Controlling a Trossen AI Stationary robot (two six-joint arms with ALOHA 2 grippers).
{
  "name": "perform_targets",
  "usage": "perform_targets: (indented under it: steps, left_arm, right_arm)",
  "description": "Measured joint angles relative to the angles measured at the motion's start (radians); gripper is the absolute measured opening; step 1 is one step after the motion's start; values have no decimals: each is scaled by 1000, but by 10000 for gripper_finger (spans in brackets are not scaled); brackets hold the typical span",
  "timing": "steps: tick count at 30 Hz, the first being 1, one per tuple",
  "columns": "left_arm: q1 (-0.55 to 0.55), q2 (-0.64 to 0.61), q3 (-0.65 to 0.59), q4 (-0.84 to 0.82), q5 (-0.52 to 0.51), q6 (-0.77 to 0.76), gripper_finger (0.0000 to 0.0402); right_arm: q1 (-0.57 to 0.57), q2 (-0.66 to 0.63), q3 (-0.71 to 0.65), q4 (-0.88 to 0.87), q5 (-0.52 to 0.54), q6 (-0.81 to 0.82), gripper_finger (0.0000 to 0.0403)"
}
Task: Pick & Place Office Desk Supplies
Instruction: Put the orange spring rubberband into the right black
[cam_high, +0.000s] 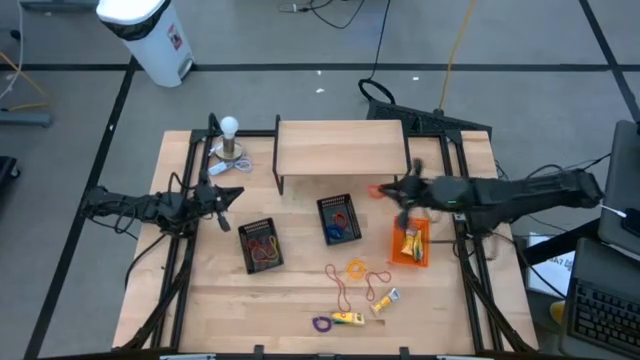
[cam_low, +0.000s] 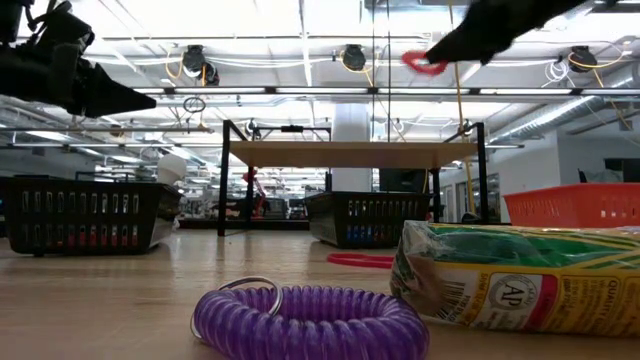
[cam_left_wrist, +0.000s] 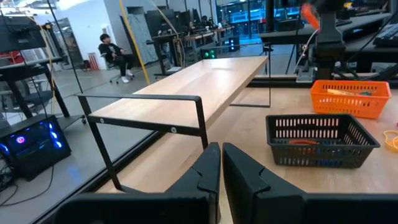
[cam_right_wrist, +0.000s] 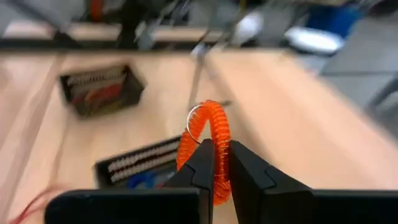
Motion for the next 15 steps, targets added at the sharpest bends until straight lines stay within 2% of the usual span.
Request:
perform_targets:
  steps: [5,15]
  left_arm:
    - [0,0,0,1,0,-1,21]
    - [0,0,0,0,0,-9,21]
  right_arm:
    - [-44,212,100,7,-175,2,18]
    - [-103,488,177,6,-294,28,18]
